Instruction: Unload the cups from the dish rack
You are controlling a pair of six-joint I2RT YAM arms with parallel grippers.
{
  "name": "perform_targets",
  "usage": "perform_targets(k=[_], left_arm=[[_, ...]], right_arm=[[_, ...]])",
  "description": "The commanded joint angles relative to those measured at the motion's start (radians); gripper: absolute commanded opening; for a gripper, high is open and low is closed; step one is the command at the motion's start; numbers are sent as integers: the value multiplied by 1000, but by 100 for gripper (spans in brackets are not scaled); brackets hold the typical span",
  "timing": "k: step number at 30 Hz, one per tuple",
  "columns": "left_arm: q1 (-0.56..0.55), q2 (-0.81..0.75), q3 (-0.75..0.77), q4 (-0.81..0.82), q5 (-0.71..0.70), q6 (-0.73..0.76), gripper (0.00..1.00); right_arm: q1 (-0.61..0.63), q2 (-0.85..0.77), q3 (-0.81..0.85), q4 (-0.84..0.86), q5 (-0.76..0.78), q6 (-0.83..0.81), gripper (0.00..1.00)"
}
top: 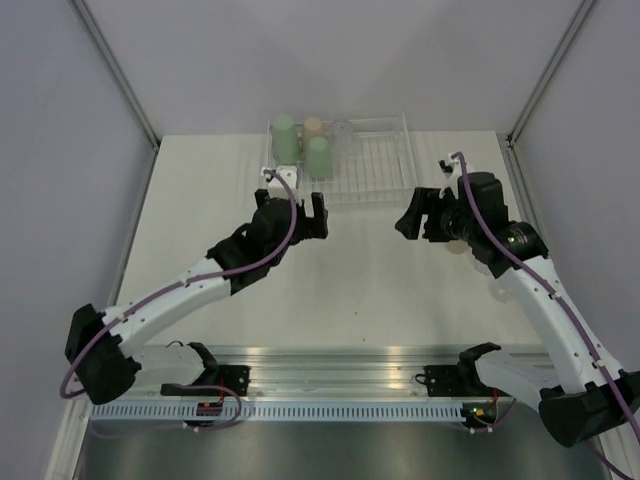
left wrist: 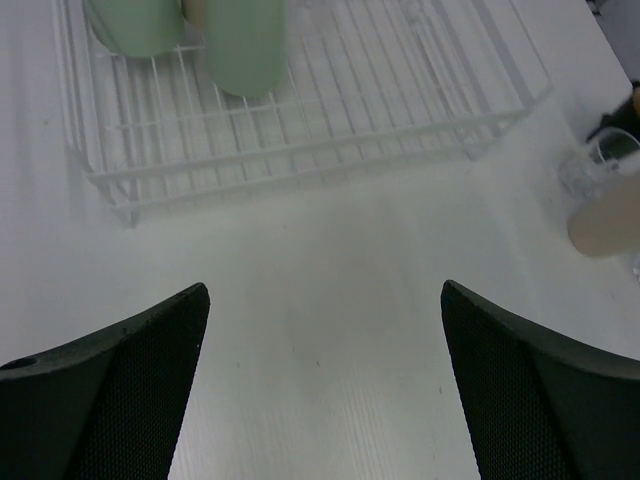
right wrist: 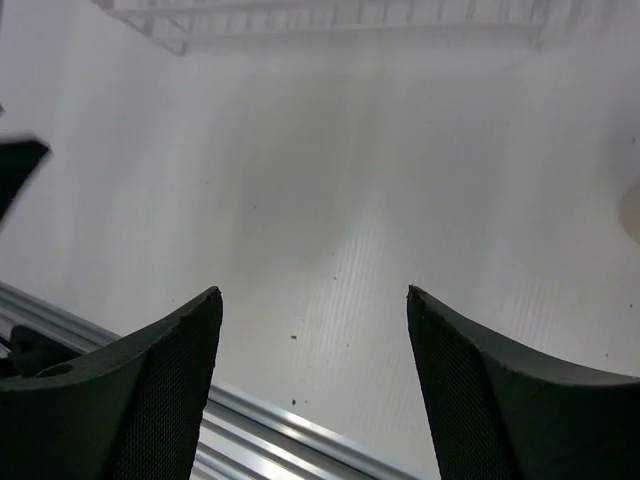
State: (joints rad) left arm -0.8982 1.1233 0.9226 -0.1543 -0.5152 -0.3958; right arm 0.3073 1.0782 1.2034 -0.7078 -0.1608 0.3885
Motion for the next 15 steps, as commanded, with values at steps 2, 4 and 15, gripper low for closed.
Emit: perform_targets(k=[2,4,15], left_arm=[[186,261,200,116,105,18,100],[214,433,327,111,109,34,100],[246,1039,1060,-178,61,84,100]], right_arm=[[23,-122,-155,41,23,-30,80],[23,-190,-206,39,0,-34,80],[24,-357,-378,27,-98,-34,80]])
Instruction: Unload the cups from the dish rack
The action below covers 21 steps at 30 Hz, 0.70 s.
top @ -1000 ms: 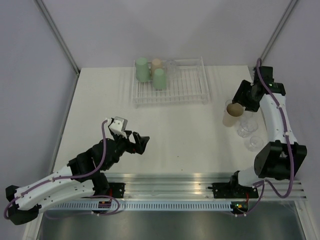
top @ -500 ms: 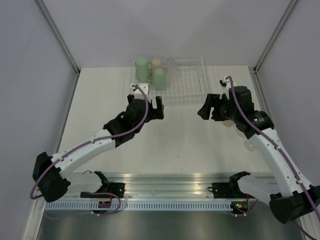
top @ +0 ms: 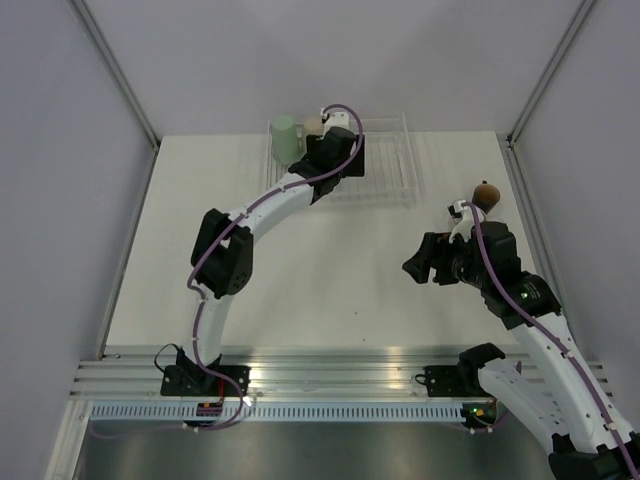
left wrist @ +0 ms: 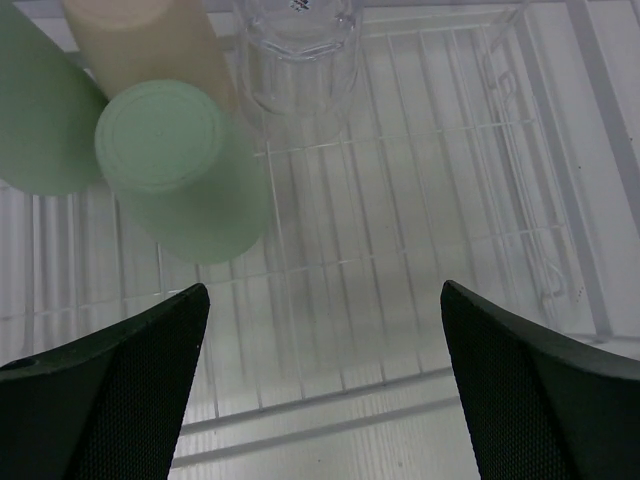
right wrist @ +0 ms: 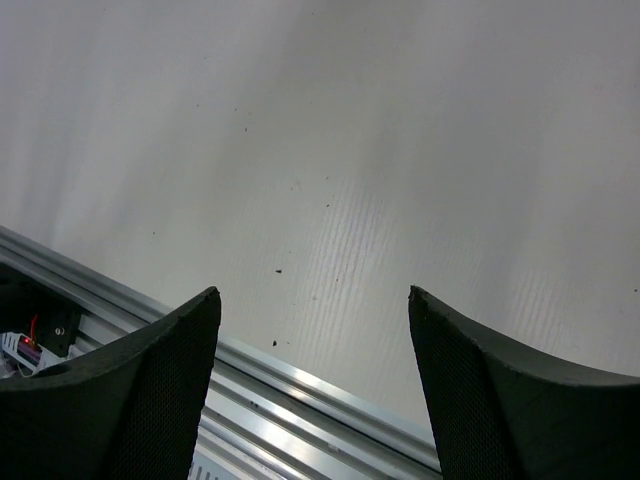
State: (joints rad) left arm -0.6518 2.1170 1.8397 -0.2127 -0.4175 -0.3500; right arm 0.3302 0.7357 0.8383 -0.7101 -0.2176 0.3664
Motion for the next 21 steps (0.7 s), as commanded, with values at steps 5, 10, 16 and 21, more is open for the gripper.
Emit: perform_targets(k=[5,10,16,21], left_arm=[[-3,95,216,-166,-135,17,100],[0,112,214,-194,-225,32,100],[29,155,217,-206,-224,5,100],[87,199,248,-203,-187,-9,100]], right_arm=[[4,13,-19,43,-48,-14,81],[3,33,-18,52,-43,-12,81],[3,57,-15,51,-35,-7,81],[3,60,-19,49,-32,-4,81]])
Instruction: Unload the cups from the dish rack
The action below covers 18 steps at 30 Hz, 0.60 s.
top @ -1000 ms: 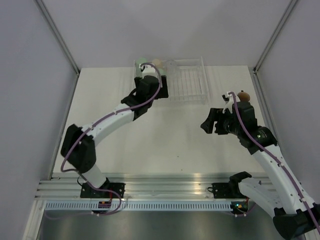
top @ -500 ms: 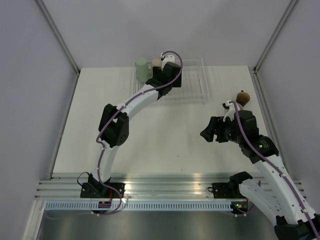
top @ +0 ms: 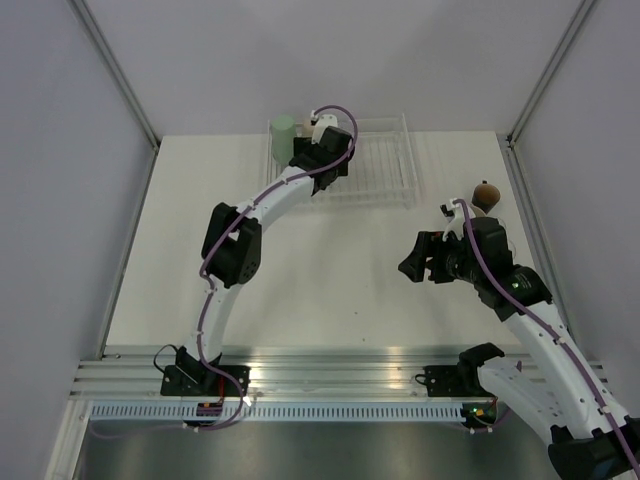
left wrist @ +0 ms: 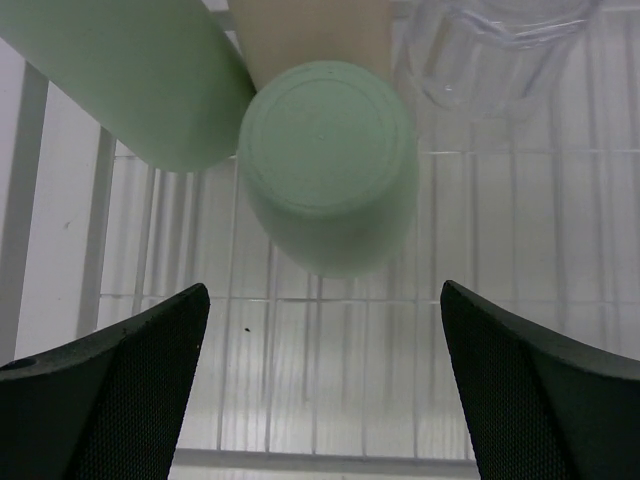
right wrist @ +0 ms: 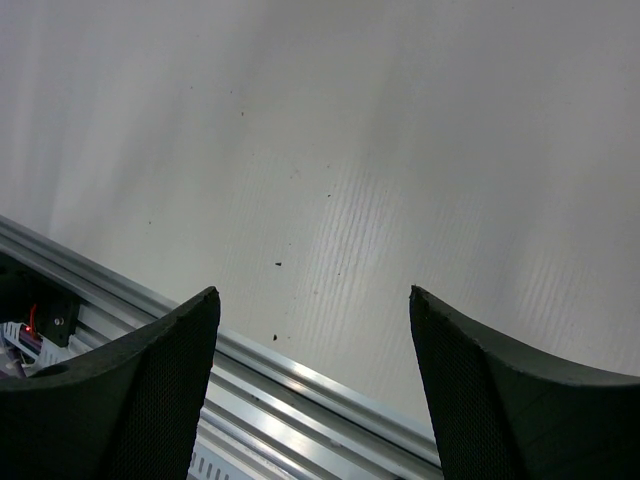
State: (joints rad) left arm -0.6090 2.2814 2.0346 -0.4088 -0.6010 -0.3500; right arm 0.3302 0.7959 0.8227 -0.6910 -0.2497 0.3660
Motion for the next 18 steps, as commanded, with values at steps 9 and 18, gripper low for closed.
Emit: perform_targets(k=[9,18], left_arm=[[77,136,127,178,113,115,100],[77,136,89,218,171,92,92]], right_arm=[[3,6,-2,24,-10,2,78],[4,6,-7,22,-8,7,74]])
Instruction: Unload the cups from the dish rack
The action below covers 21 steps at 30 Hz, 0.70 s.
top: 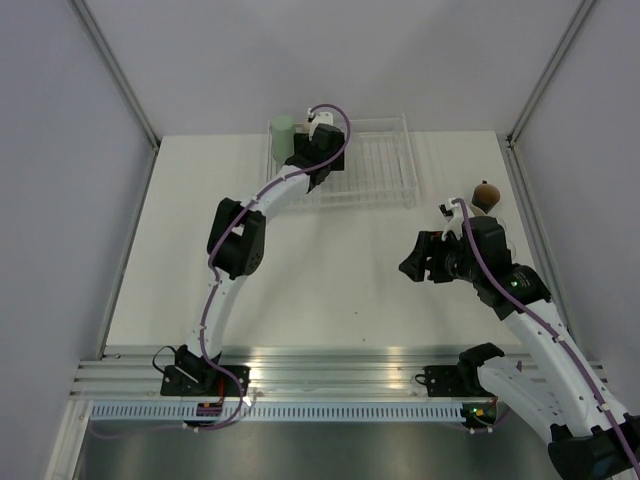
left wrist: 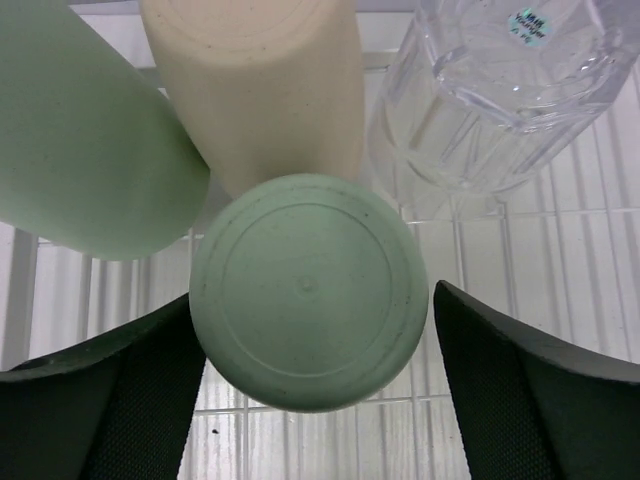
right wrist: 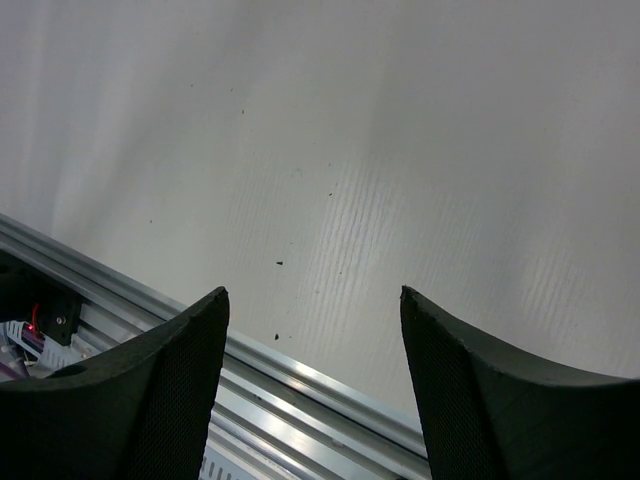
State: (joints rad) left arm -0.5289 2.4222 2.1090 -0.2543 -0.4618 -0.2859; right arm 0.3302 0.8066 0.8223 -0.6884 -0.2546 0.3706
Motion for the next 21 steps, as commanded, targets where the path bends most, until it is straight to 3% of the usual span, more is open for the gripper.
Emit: perform_targets(k=[1,4,5,7,8,10,11,17,21], left_arm=[[-3,-14,-4,66,34,30,90],[-3,-40,-50,85,34,40,72],[-3,-47,-63,89,34,45,59],[-5,-67,-87,98,26,50,46],[-5,-89,-113,98,25,50,31],[-8,-118,-164,99,14,39,15],[-9,-164,-185,101,11,31,2],[-36,-379,-377,188,58,-44,2],[-34,-543,-452,248,184,-104,2]], right_arm=[[3,-4,-9,21,-5,-1,73],[3,-7,-17,33,-9,2,72],[3,-6,-18,36,-11,4,72],[3,-1,-18,43,-18,5,72],[4,0,-17,44,-20,8,71],[3,-3,-14,47,-20,8,71],[4,-4,-12,46,-20,7,71],[3,-23,-11,52,0,4,71],[3,-27,-28,84,-2,22,72]])
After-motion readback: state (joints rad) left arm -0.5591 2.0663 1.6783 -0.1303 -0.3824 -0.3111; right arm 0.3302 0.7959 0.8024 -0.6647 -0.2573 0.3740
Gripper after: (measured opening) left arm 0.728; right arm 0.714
